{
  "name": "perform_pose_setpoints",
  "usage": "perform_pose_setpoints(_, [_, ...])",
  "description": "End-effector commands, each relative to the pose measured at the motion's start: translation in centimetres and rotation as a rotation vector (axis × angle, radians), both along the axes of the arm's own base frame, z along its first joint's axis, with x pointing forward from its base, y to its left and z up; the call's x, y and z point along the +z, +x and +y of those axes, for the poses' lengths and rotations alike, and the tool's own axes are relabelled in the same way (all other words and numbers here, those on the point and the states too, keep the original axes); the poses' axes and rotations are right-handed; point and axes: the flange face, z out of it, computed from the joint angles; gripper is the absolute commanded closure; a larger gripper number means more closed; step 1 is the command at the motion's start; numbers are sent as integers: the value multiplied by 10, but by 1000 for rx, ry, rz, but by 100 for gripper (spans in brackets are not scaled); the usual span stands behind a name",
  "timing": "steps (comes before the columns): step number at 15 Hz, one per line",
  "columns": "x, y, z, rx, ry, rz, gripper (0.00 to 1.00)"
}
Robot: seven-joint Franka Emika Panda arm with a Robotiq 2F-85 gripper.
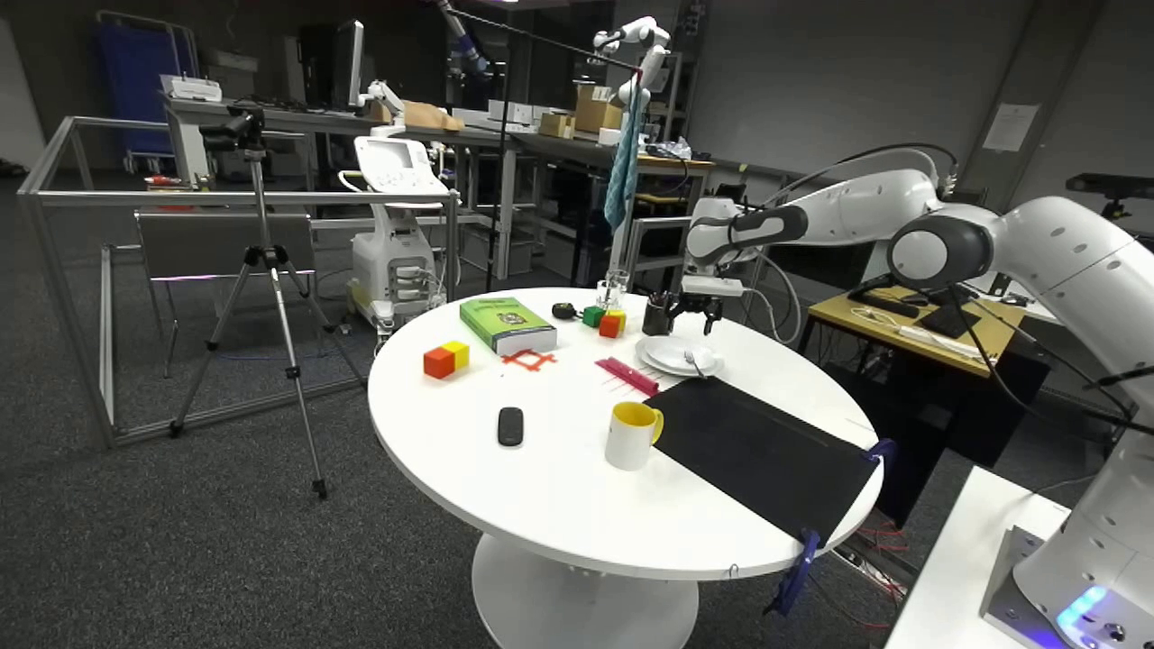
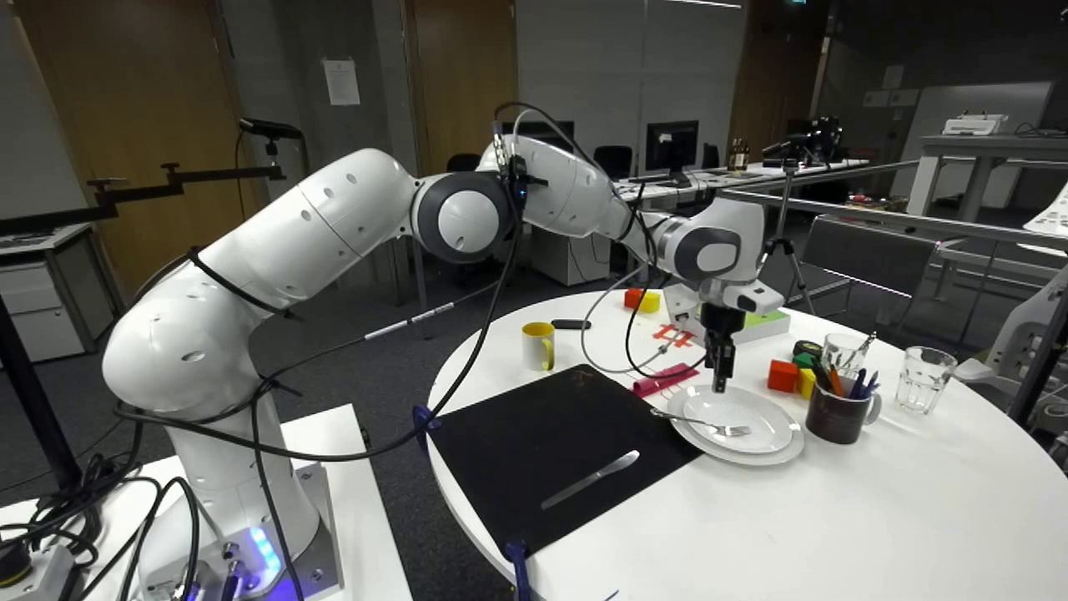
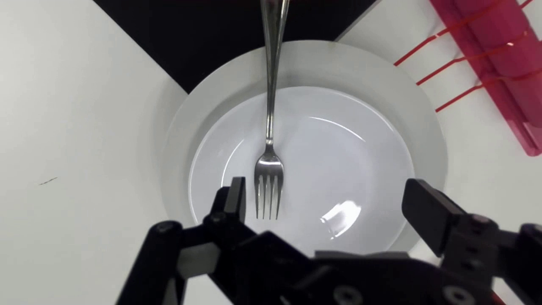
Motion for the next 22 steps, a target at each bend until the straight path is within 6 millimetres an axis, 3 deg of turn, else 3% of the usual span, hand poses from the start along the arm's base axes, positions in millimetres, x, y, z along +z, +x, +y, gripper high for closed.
perform_pose_setpoints(1, [43,-17,10,-15,27,16,0])
perform_pose_setpoints(9, [79,-68,30,52,-33,61,0])
perform_pose_setpoints(16, [87,-123,36,155,-81,61,0])
perform_pose_setpoints(22, [84,-169,32,268,-127,-114,0])
